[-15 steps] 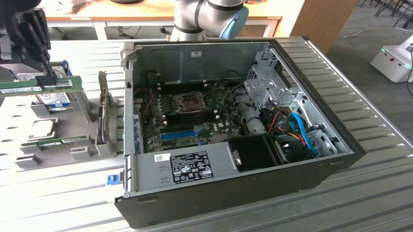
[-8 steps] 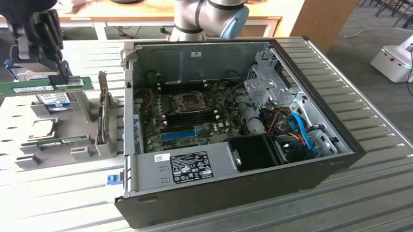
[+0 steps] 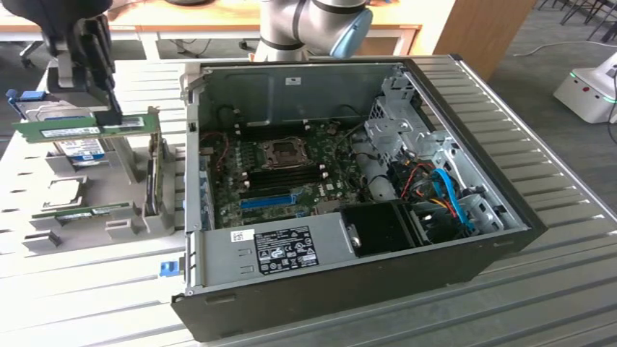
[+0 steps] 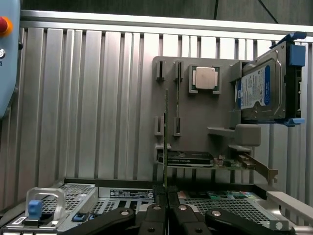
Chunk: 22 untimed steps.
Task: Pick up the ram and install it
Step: 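Pick up the ram and move it above insertion slot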
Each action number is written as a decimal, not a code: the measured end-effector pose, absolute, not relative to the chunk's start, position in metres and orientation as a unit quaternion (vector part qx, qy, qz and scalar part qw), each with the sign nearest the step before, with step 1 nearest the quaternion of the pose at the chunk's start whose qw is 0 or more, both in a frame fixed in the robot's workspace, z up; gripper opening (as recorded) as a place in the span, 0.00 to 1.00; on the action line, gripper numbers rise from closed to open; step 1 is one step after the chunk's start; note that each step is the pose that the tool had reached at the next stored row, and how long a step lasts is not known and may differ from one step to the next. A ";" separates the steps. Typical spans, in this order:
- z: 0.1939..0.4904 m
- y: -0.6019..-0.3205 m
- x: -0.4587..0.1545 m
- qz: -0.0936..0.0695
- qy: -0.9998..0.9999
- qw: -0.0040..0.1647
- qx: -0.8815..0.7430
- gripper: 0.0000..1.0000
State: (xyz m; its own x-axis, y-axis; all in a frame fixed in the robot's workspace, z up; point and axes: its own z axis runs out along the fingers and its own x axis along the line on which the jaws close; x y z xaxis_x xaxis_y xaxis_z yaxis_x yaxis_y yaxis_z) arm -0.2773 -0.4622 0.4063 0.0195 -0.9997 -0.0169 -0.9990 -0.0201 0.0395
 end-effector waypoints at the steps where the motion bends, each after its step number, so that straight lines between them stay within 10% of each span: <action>1: 0.406 -0.462 -0.275 -0.020 -0.700 0.008 0.714 0.12; 22: 0.406 -0.462 -0.225 -0.020 -0.700 0.008 0.714 0.12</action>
State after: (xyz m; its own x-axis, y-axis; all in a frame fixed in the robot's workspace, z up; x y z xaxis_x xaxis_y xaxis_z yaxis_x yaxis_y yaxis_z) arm -0.2246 -0.4622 0.4063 0.0196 -0.9997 -0.0168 -0.9990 -0.0202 0.0395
